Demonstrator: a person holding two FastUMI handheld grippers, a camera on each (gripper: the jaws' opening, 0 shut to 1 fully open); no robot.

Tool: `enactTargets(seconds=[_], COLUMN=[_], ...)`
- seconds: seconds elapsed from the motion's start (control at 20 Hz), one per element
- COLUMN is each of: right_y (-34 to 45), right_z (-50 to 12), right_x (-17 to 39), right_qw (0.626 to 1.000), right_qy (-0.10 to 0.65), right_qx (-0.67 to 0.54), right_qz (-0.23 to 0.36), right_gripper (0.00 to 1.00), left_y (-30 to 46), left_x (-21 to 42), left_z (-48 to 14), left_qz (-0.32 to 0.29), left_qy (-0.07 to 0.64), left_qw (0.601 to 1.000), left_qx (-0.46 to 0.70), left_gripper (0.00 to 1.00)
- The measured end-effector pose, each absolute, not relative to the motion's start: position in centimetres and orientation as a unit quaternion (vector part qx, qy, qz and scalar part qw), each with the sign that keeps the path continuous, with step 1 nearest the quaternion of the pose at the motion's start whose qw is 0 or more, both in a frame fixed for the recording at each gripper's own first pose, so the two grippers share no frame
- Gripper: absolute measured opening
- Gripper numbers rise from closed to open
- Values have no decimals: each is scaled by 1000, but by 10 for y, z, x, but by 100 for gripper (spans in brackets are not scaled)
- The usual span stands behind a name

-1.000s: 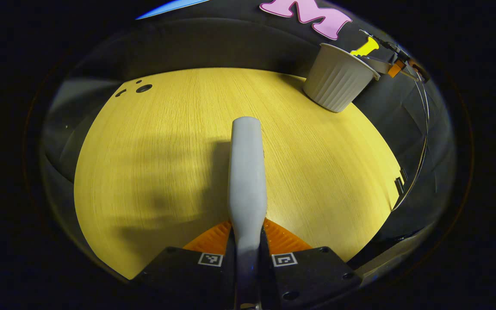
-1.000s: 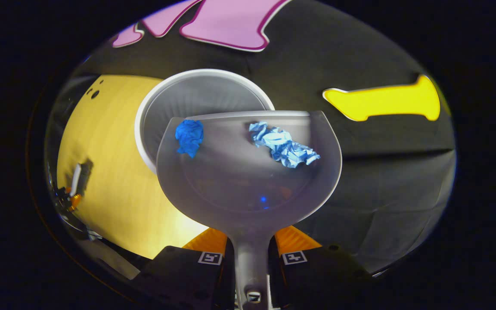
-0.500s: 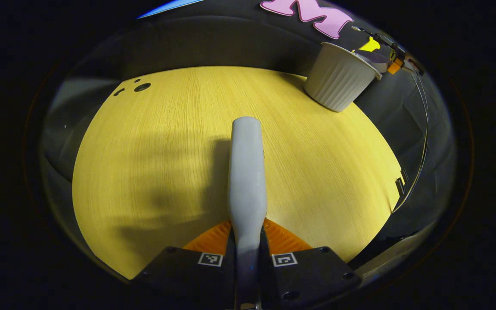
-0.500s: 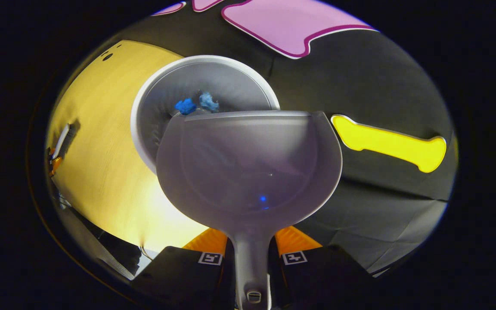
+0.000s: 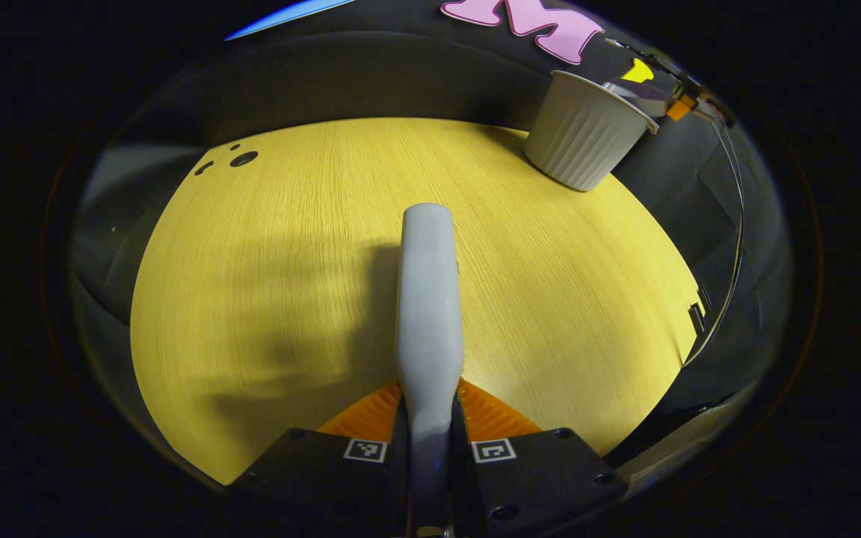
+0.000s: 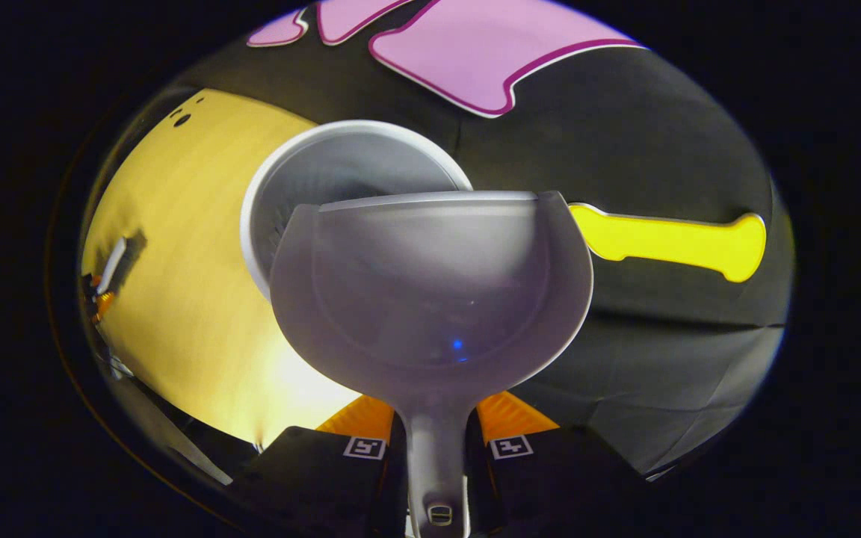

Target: Pick up the small broom and dustpan from the desktop, sweep the trash into the dustpan with the broom, and then empty the trash into the garbage bin.

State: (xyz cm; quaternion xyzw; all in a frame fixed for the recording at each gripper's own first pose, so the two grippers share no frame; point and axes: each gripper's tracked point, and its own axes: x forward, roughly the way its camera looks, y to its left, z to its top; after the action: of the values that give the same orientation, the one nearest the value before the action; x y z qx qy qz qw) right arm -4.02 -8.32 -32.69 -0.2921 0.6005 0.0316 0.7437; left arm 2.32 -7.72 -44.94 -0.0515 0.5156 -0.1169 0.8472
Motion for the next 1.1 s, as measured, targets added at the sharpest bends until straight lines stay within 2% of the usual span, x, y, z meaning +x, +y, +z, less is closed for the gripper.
enactTargets(seconds=[0.3, 0.45, 0.9, 1.1], right_y=[-51, -38, 26, 59], right_z=[-311, -301, -306, -333], right_x=[-45, -58, -129, -167], right_qw=[830, 852, 862, 849], right_qy=[533, 507, 480, 492], right_qx=[-162, -126, -112, -114], right_qz=[36, 47, 116, 152], right_gripper=[35, 35, 35, 35], left_y=[-75, -73, -69, -69], left_x=[23, 23, 24, 24], left_z=[-446, -445, -444, -443], left_qz=[-107, -100, -92, -87], left_qy=[510, 508, 500, 498], left_qw=[852, 855, 860, 863], left_qx=[-46, -40, -24, -22], left_gripper=[27, 29, 29, 29])
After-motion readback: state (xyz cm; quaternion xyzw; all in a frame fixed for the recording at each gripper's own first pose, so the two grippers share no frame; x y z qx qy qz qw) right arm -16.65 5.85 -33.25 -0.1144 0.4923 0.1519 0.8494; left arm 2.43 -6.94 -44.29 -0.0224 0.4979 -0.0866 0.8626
